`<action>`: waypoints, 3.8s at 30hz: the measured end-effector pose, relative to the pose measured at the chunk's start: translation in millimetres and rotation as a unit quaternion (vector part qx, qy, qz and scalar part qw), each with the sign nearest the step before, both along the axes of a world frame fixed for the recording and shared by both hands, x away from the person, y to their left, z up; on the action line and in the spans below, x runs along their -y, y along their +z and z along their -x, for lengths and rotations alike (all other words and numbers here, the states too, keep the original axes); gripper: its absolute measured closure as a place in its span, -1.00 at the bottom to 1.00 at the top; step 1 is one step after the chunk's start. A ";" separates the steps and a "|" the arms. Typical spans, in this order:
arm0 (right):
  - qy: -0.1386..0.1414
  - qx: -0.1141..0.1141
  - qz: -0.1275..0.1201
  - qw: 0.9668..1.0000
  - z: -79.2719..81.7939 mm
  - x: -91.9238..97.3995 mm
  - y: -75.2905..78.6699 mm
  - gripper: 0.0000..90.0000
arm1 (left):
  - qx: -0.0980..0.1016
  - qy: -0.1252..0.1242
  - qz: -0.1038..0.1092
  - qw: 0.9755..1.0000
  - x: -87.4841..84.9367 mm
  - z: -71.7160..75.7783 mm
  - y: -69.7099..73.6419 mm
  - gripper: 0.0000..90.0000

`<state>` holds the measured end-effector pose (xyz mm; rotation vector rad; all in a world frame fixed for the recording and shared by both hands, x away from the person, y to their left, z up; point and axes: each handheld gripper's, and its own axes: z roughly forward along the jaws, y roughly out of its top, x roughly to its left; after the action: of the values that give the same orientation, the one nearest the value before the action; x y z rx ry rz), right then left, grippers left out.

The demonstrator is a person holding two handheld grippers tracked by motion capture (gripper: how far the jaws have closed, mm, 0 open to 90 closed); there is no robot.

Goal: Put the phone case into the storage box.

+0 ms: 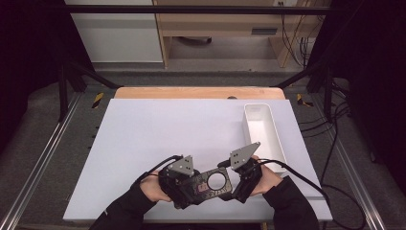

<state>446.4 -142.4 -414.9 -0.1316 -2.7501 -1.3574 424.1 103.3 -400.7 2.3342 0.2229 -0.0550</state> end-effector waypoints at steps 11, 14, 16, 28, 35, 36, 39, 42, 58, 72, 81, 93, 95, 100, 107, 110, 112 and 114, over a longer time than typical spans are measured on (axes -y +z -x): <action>0.016 -0.005 -0.006 1.000 4.2 -3.9 -3.9 -0.97 | -0.001 -0.014 0.001 1.000 4.3 1.1 -0.7 -0.74; 0.018 -0.008 -0.006 1.000 4.6 -4.7 -4.6 -0.96 | -0.001 -0.017 0.001 1.000 5.1 0.9 -1.2 -0.74; 0.020 -0.010 -0.006 1.000 5.0 -5.1 -5.2 -0.95 | 0.000 -0.017 0.001 1.000 5.9 1.2 -1.4 -0.74; 0.031 -0.013 -0.006 0.999 6.3 -5.8 -6.3 -0.87 | 0.000 -0.024 0.001 1.000 10.0 1.5 -3.1 -0.74; 0.033 -0.004 -0.007 0.999 8.2 -6.6 -7.0 -0.88 | -0.007 -0.024 0.001 1.000 11.1 0.1 -4.2 -0.74; 0.033 -0.004 -0.007 0.999 8.6 -6.7 -7.2 -0.88 | -0.006 -0.024 0.001 1.000 11.1 0.1 -4.2 -0.74; 0.033 -0.003 -0.005 0.999 8.4 -6.9 -7.5 -0.88 | -0.006 -0.022 0.002 1.000 11.1 0.2 -4.1 -0.74; 0.032 -0.002 -0.004 0.999 8.1 -7.0 -7.7 -0.86 | -0.007 -0.024 0.003 1.000 11.3 0.4 -4.2 -0.74; 0.043 -0.007 -0.006 0.999 8.0 -5.1 -5.7 -0.78 | -0.010 -0.031 0.006 0.999 10.7 0.0 -4.6 -0.74; 0.043 -0.011 -0.001 0.999 9.2 -4.2 -3.9 -0.75 | -0.011 -0.036 0.003 0.999 12.0 0.0 -6.5 -0.74; 0.046 -0.009 -0.001 0.999 9.7 -4.3 -3.1 -0.73 | -0.010 -0.040 0.004 0.999 11.7 0.0 -6.7 -0.75; 0.046 -0.012 0.001 0.999 9.9 -4.2 -2.5 -0.73 | -0.012 -0.043 0.004 0.999 12.0 -0.6 -7.1 -0.75; 0.045 -0.013 0.002 0.999 9.9 -4.3 -2.4 -0.72 | -0.013 -0.043 0.004 0.999 12.1 -0.8 -7.1 -0.75; 0.044 -0.016 0.003 0.999 10.0 -4.2 -2.2 -0.72 | -0.016 -0.044 0.005 0.999 12.1 -1.2 -7.4 -0.75; 0.038 -0.016 0.000 0.999 10.3 -3.1 -0.3 -0.72 | -0.010 -0.037 0.011 0.999 10.0 -0.2 -4.8 -0.81; 0.034 -0.012 0.002 0.999 10.0 -2.0 1.0 -0.72 | -0.012 -0.032 0.009 0.999 8.0 -0.5 -3.6 -0.87; 0.033 -0.011 0.003 0.999 9.8 -1.5 1.6 -0.72 | -0.008 -0.027 0.007 1.000 7.0 -0.6 -3.0 -0.91; 0.031 -0.009 0.005 0.999 9.4 -1.2 2.0 -0.72 | -0.005 -0.020 0.003 1.000 5.7 -0.8 -2.3 -0.91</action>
<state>437.0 -141.1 -412.8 -0.0582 -2.7225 -1.3192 424.9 97.6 -403.0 2.3330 0.1819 -0.0875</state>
